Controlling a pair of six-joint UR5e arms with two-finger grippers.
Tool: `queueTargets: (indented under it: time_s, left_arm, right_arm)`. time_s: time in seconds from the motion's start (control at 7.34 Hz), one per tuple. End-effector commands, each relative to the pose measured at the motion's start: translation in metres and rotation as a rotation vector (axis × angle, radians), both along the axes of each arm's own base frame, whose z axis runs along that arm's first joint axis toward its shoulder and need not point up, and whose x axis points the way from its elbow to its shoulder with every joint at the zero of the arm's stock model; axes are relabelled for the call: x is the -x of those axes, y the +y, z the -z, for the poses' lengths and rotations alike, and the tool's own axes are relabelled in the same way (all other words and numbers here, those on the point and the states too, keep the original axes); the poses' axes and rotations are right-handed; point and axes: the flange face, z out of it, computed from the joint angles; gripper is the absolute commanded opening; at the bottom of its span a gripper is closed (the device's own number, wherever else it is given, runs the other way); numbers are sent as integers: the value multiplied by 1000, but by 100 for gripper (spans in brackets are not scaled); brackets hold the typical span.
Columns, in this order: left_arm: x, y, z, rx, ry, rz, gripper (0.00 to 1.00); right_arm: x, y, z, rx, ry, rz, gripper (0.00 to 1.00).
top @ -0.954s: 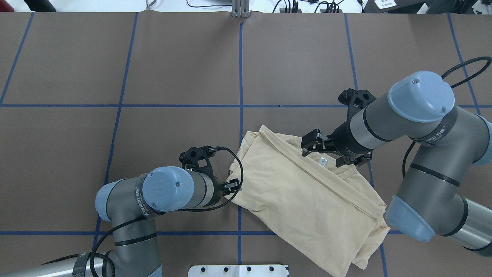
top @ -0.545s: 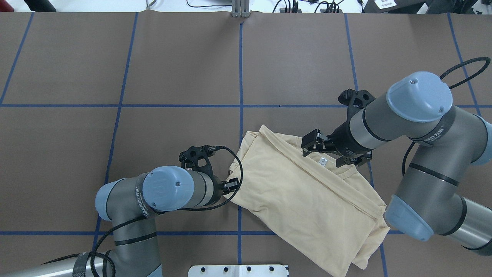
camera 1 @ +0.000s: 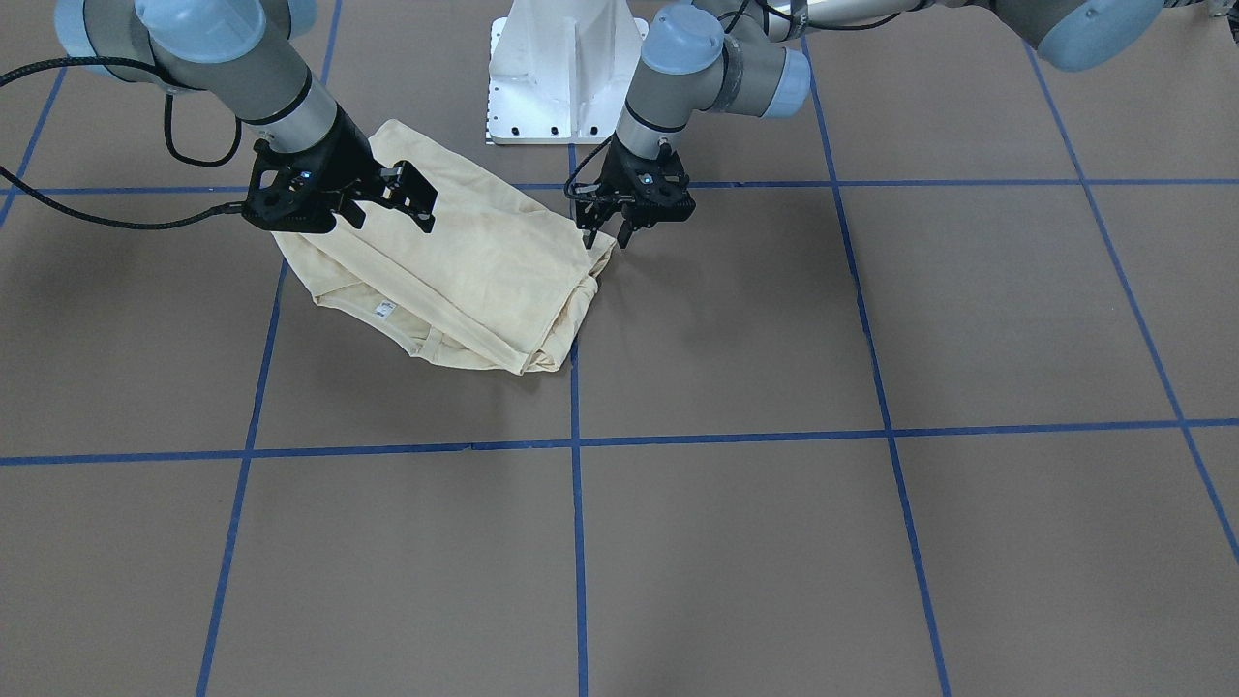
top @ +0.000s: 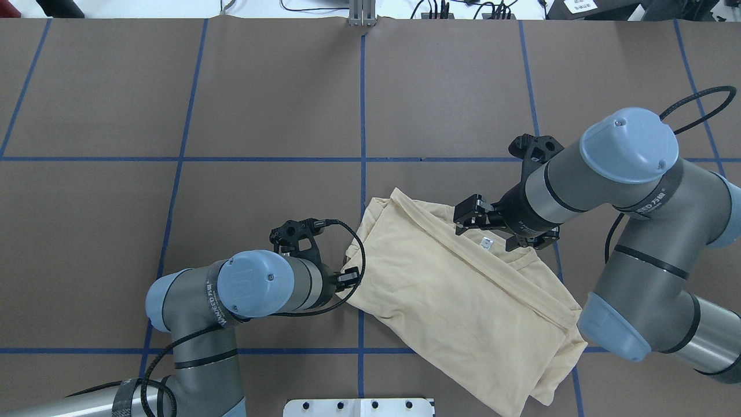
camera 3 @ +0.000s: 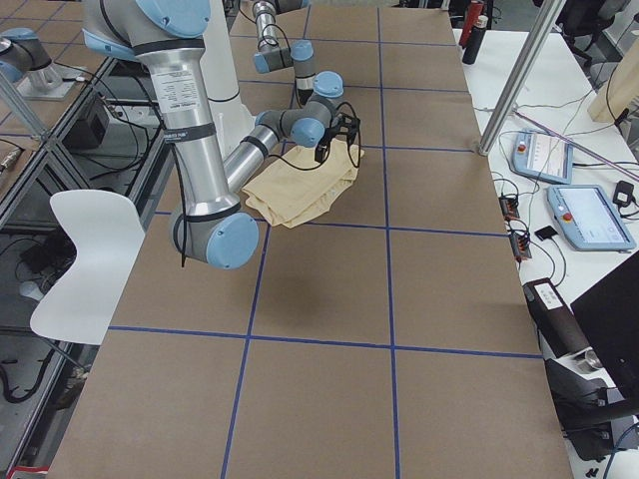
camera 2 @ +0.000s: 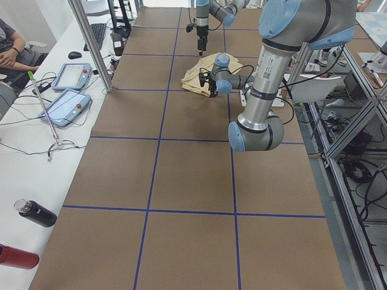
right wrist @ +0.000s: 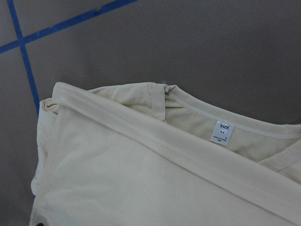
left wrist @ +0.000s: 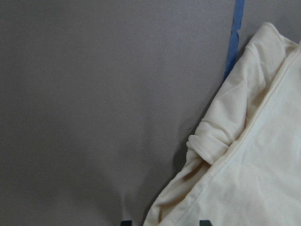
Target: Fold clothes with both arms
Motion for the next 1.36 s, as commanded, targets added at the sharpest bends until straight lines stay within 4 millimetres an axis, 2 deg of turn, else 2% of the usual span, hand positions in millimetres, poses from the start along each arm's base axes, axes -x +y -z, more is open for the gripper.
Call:
queueTargets:
  time_s: [0.0,0.14,0.27,0.68,0.82,1.09,1.23]
  left_arm:
    - [-1,0,3,-1,4,-1,39]
    - [-1,0,3,0,4,0,14]
    - [-1,0,6,-1,8,0,0]
    - [12,-16,12,-1,19,27,0]
    - [21,-34,11,-1,15,56,0]
    - [46,-82,4,-4,-6,130,0]
    - [56,-106,-6,-2,-20,167,0]
  right_arm:
    - [0,0,-1,2,3,0,100]
    - [0,-1,-3,4,5,-2,100]
    - [0,-2,-6,7,10,-3,100]
    - [-2,-8,-9,12,16,-14,100]
    - [-4,-9,-8,10,14,-17,100]
    - [-6,-11,-8,11,15,-23,100]
    - [-7,-12,-8,11,15,-26,100]
